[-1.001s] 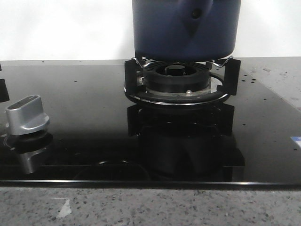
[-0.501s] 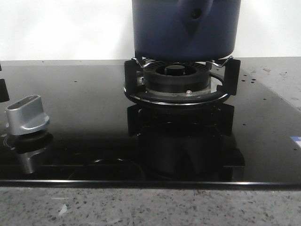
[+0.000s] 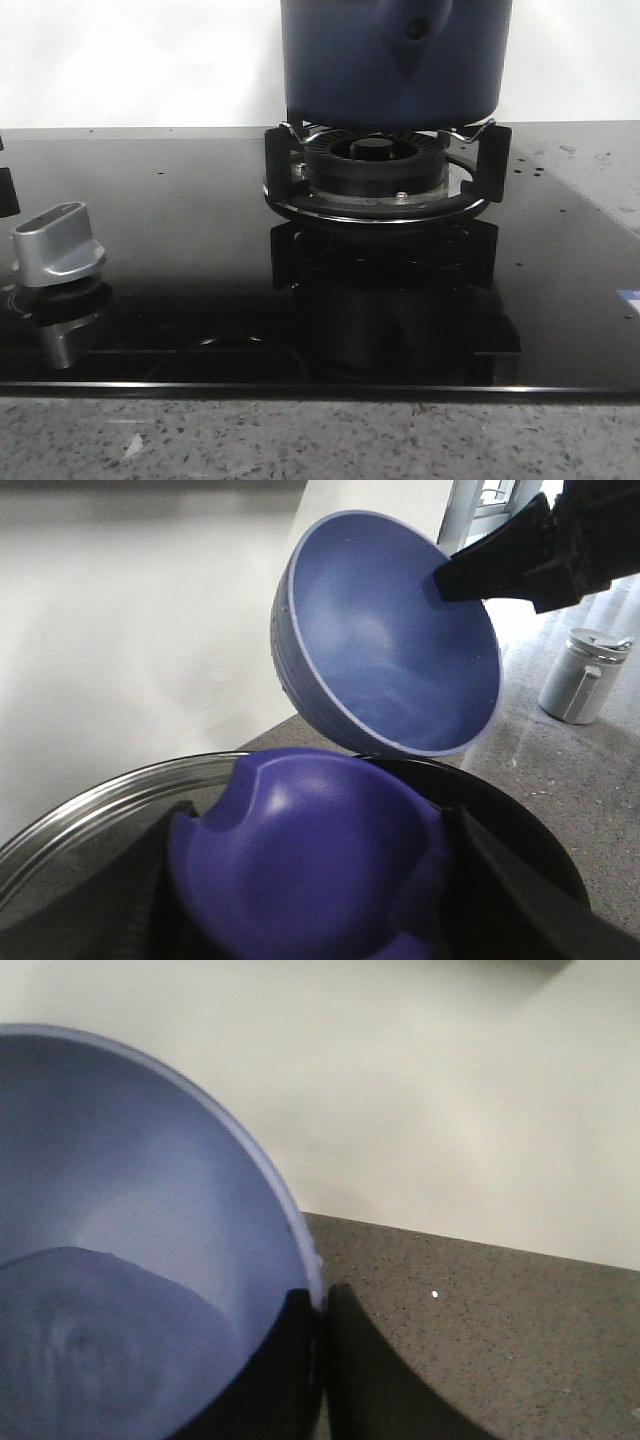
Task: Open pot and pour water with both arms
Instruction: 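Tilt the bowl over the open pot to pour water in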
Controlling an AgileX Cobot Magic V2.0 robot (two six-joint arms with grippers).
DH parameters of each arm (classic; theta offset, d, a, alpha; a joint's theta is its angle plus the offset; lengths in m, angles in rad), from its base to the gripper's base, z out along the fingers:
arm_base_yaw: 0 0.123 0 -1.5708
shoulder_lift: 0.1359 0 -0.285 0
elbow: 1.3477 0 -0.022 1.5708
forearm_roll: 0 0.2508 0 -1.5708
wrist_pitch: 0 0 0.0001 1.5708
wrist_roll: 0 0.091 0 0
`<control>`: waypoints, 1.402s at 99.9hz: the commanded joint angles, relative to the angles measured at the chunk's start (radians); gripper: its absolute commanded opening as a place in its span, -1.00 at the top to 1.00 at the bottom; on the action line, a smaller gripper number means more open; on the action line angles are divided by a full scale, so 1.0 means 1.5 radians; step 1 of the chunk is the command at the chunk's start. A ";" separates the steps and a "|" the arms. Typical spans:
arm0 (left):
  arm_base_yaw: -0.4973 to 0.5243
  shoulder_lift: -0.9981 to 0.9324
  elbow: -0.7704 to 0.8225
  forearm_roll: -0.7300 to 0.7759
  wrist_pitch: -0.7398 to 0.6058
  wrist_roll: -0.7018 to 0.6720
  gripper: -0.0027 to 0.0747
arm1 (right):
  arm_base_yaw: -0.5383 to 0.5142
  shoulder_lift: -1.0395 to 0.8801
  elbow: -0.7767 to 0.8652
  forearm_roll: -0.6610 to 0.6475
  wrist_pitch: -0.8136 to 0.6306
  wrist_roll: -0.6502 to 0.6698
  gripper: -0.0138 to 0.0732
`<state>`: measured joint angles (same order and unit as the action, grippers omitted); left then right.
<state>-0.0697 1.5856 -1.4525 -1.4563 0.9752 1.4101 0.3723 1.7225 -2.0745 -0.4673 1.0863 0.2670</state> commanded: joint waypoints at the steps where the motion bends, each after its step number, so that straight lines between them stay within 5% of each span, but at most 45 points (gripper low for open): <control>1: 0.001 -0.033 -0.021 -0.065 0.003 -0.001 0.11 | 0.000 -0.029 -0.024 -0.046 -0.066 0.004 0.79; 140: 0.001 -0.033 -0.021 -0.063 0.003 -0.001 0.11 | 0.033 -0.024 -0.001 -0.202 -0.077 -0.013 0.79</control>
<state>-0.0697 1.5856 -1.4525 -1.4563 0.9752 1.4101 0.4217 1.7356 -2.0509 -0.6846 1.0528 0.2535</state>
